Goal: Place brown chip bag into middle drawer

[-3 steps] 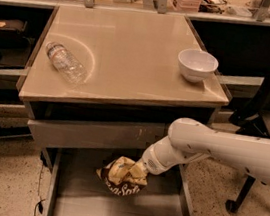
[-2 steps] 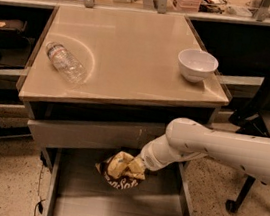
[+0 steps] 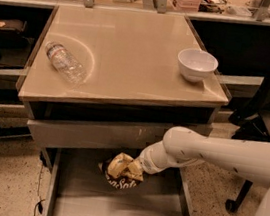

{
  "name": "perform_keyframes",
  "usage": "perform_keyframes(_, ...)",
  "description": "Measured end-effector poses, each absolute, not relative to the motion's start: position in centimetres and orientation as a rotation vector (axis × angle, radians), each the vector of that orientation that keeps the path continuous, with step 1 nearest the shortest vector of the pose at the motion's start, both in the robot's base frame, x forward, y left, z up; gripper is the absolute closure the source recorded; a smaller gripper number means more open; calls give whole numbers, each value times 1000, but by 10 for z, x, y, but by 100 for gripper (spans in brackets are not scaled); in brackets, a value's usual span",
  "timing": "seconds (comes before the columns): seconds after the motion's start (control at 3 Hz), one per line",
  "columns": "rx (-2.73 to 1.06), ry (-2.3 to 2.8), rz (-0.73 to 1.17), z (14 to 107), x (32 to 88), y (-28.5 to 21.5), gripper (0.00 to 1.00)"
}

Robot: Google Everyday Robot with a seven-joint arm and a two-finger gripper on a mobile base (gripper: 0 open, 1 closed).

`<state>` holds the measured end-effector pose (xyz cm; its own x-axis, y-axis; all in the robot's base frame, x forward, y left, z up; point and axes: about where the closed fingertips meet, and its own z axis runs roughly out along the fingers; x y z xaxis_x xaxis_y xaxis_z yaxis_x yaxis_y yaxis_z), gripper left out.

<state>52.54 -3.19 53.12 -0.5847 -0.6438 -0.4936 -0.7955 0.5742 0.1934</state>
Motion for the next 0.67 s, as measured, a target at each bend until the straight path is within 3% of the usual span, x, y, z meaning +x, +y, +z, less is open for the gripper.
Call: perform_keyframes(0.67,-1058,2469,527,489,515,-39,100)
